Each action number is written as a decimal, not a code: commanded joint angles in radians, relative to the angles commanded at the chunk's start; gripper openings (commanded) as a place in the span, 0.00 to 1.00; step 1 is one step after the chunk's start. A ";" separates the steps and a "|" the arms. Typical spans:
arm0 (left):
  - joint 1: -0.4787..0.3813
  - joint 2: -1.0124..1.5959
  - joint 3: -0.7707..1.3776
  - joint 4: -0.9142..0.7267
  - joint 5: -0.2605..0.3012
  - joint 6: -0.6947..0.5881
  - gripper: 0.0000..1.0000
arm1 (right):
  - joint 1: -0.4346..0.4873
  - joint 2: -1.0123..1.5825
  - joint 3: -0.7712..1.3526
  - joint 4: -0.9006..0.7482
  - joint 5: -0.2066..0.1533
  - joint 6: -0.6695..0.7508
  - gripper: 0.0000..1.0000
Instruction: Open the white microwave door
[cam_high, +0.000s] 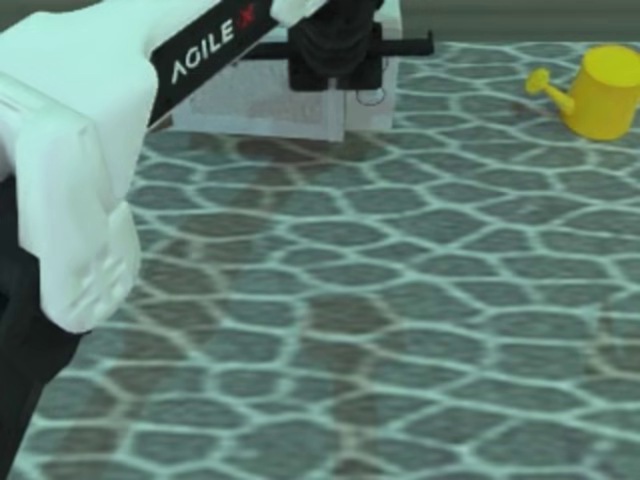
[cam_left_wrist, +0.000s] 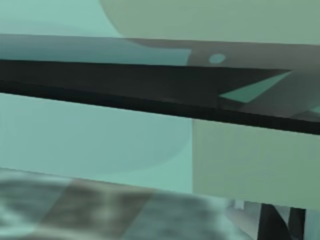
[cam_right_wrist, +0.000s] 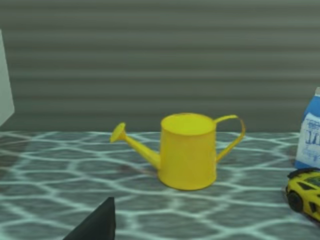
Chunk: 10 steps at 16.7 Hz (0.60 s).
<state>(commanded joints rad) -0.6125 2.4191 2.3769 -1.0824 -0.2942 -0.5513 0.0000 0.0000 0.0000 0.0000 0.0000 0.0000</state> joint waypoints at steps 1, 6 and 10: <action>-0.008 0.005 -0.001 0.001 0.004 -0.003 0.00 | 0.000 0.000 0.000 0.000 0.000 0.000 1.00; 0.001 -0.067 -0.119 0.064 0.016 0.046 0.00 | 0.000 0.000 0.000 0.000 0.000 0.000 1.00; 0.006 -0.135 -0.239 0.129 0.042 0.094 0.00 | 0.000 0.000 0.000 0.000 0.000 0.000 1.00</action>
<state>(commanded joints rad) -0.6069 2.2838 2.1374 -0.9536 -0.2521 -0.4573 0.0000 0.0000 0.0000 0.0000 0.0000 0.0000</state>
